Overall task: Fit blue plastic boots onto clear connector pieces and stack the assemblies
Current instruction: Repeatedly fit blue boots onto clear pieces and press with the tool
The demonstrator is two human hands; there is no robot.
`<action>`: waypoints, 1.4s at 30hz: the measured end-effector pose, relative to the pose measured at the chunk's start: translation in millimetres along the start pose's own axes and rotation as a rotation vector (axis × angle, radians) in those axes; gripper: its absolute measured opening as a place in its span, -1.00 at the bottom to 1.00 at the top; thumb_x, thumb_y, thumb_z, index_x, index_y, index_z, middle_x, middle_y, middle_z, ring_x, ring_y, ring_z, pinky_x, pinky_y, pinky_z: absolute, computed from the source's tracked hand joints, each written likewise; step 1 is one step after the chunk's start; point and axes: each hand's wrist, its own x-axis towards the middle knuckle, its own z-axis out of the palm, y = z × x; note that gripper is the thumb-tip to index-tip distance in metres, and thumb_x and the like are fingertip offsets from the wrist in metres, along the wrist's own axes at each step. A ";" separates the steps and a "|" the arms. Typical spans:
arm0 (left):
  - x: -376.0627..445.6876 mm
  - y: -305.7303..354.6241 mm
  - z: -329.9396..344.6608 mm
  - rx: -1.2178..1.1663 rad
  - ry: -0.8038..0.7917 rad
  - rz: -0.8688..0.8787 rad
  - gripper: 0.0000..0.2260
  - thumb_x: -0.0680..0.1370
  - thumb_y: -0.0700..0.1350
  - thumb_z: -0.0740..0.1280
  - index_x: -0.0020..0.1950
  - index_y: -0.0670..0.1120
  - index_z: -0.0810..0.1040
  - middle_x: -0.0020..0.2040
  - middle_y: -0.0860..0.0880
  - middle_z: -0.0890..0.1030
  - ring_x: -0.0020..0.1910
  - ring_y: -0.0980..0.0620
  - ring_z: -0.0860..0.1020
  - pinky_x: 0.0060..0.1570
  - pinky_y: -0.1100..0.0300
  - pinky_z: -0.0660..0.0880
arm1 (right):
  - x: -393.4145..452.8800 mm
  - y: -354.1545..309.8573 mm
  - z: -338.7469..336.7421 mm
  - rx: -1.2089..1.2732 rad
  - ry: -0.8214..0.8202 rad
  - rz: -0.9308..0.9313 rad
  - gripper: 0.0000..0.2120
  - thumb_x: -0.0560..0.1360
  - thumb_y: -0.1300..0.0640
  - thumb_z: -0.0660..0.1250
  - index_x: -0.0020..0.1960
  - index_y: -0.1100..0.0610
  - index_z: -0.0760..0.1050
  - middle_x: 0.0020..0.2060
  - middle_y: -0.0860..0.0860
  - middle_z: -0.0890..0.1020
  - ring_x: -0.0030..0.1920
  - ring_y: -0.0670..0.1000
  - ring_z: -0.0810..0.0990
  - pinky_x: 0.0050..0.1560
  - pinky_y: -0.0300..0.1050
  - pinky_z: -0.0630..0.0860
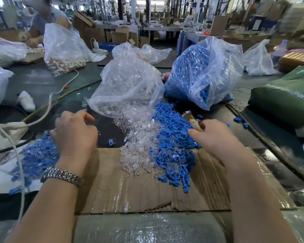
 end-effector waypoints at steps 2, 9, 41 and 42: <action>-2.4 0.4 2.3 0.099 -0.119 0.078 -0.85 0.48 -0.21 0.42 -0.03 0.03 0.63 0.10 -0.18 0.54 0.15 -0.24 0.48 0.14 -0.16 0.45 | 4.4 6.8 4.1 -0.108 0.012 0.073 -0.75 0.52 0.02 0.32 -0.23 0.17 0.43 -0.30 0.08 0.52 -0.28 0.11 0.50 -0.33 -0.09 0.31; -16.0 15.0 19.2 0.034 -0.376 0.314 -0.89 0.57 -0.06 0.42 0.08 0.05 0.69 0.00 0.01 0.52 0.09 -0.05 0.53 0.11 0.01 0.49 | 9.3 5.7 18.1 -0.190 -0.051 0.136 -0.72 0.51 -0.03 0.35 -0.21 0.07 0.33 -0.04 0.13 0.56 -0.04 0.20 0.54 -0.08 -0.01 0.44; -17.5 27.2 20.2 -0.378 -0.432 0.097 -0.86 0.52 -0.26 0.45 0.03 -0.06 0.64 -0.13 0.02 0.67 -0.13 0.04 0.63 -0.10 0.17 0.56 | 5.3 -18.4 41.1 -0.289 -0.037 -0.272 -0.94 0.59 0.04 0.35 0.03 -0.03 0.58 0.08 -0.01 0.64 0.18 0.12 0.53 0.20 0.07 0.38; -17.8 28.4 18.5 -0.422 -0.429 0.076 -0.83 0.52 -0.29 0.43 0.05 -0.06 0.65 -0.14 0.01 0.67 -0.17 0.05 0.63 -0.10 0.17 0.58 | 5.3 -18.9 41.2 -0.291 -0.031 -0.273 -0.95 0.60 0.02 0.35 0.01 -0.04 0.59 0.07 -0.01 0.64 0.17 0.12 0.54 0.20 0.07 0.39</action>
